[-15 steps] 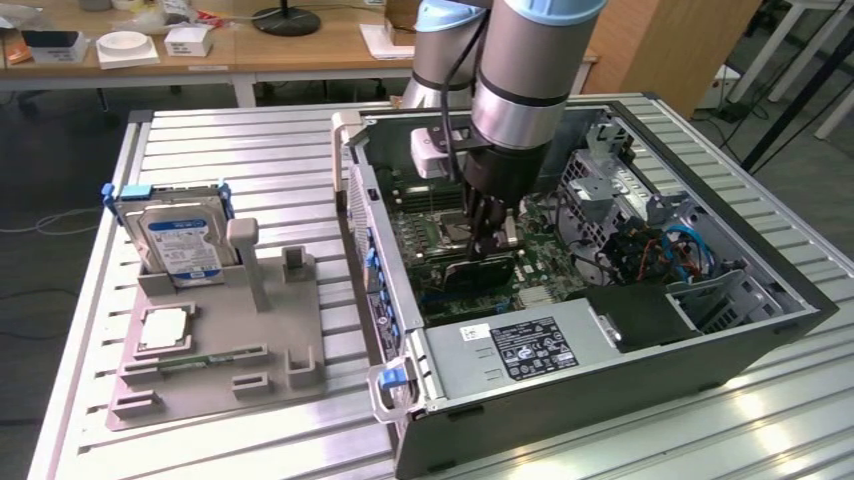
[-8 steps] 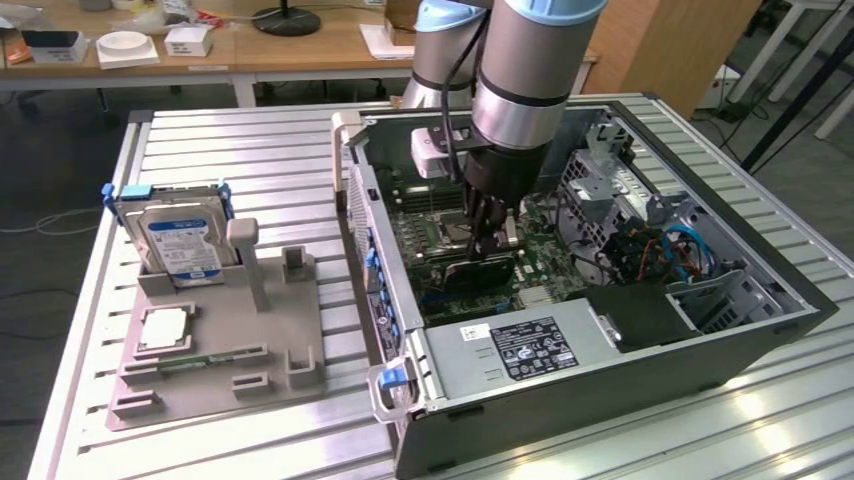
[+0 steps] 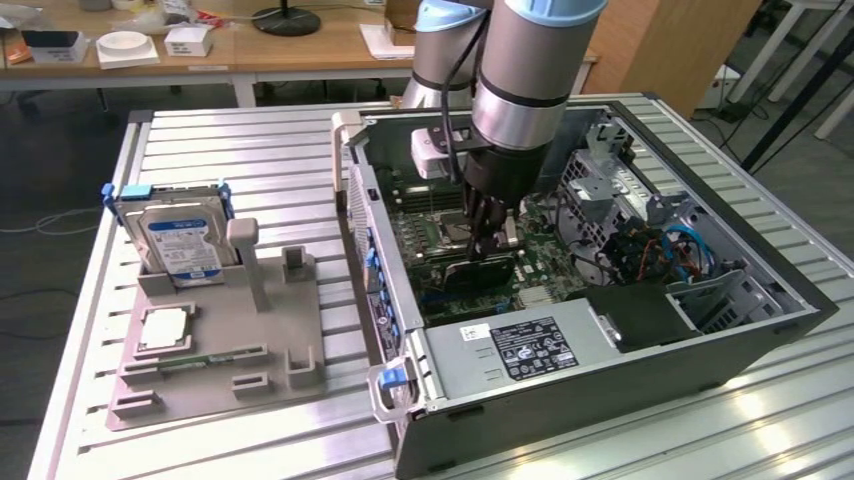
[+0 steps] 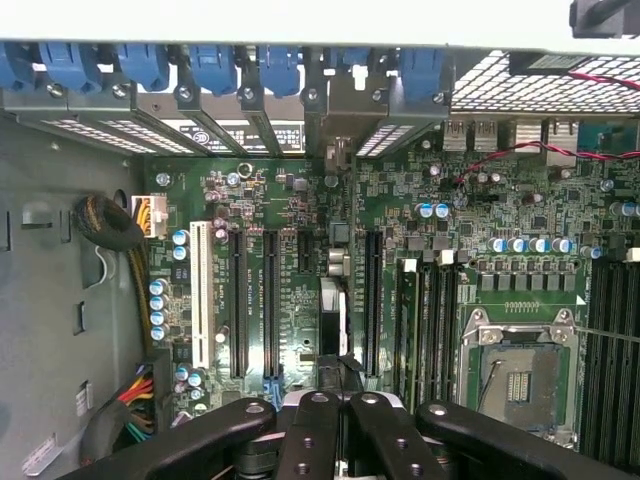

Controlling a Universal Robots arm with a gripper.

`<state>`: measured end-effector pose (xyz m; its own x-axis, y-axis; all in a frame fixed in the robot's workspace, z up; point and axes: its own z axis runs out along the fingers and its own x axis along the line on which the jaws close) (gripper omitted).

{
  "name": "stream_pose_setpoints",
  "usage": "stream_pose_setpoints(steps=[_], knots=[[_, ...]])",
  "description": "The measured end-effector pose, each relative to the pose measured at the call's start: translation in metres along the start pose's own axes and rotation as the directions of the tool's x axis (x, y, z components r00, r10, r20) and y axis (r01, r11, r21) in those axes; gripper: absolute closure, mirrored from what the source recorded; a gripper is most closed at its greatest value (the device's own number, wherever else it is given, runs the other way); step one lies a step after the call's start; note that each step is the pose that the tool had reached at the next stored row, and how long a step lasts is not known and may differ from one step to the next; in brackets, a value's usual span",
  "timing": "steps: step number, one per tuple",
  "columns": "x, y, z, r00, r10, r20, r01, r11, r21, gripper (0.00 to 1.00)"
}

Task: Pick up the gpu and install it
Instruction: 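Press down on the gpu until it lock into place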

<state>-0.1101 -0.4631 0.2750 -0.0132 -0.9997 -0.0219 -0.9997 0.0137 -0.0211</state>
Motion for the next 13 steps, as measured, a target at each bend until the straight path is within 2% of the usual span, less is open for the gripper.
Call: stream_pose_setpoints(steps=[13], knots=[[0.0001, 0.0001, 0.0047, 1.0000, 0.000, -0.0001, 0.000, 1.0000, 0.0000, 0.89]])
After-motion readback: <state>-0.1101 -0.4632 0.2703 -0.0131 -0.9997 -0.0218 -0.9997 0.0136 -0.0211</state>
